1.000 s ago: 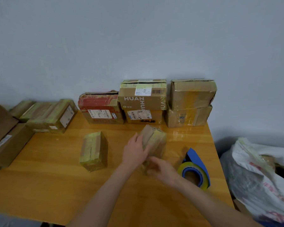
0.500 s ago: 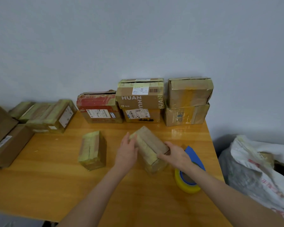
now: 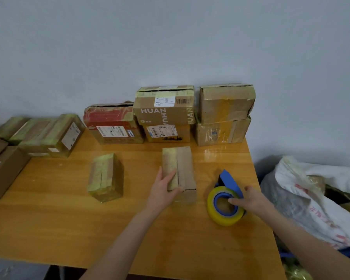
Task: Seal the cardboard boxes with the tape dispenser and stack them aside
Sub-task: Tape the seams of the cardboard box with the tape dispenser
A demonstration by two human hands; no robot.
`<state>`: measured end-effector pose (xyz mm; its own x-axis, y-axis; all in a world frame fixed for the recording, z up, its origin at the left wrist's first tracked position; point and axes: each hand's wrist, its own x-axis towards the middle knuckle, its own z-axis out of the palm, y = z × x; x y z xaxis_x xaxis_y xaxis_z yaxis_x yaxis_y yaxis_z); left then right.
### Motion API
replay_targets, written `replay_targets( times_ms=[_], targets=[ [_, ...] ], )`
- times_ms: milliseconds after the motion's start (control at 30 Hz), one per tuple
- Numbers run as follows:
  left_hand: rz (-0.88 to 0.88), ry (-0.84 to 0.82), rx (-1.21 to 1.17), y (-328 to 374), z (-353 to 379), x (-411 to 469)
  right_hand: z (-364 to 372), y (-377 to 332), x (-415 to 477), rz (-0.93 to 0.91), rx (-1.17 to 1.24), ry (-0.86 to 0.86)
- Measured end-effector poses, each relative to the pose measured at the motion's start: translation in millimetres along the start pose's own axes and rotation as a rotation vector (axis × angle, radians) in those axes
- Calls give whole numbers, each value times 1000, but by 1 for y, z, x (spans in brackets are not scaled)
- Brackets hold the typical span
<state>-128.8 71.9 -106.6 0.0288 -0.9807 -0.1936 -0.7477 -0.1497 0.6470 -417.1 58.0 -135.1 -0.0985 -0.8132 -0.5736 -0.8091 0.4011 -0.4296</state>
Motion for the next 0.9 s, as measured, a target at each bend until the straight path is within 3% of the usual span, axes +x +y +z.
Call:
replay_targets(
  times_ms=[67, 200, 333, 567, 900],
  targets=[
    [23, -41, 9, -1, -4, 3, 14, 14, 3, 12, 68, -108],
    [9, -139, 22, -5, -6, 5, 25, 13, 5, 38, 134, -67],
    [-1, -111, 47, -6, -3, 5, 22, -7, 8, 86, 254, -46],
    [-4, -128, 33, -3, -5, 5, 22, -39, 4, 184, 645, -212],
    [47, -186, 65, 1, -19, 8, -41, -45, -9, -120, 533, -141]
  ],
)
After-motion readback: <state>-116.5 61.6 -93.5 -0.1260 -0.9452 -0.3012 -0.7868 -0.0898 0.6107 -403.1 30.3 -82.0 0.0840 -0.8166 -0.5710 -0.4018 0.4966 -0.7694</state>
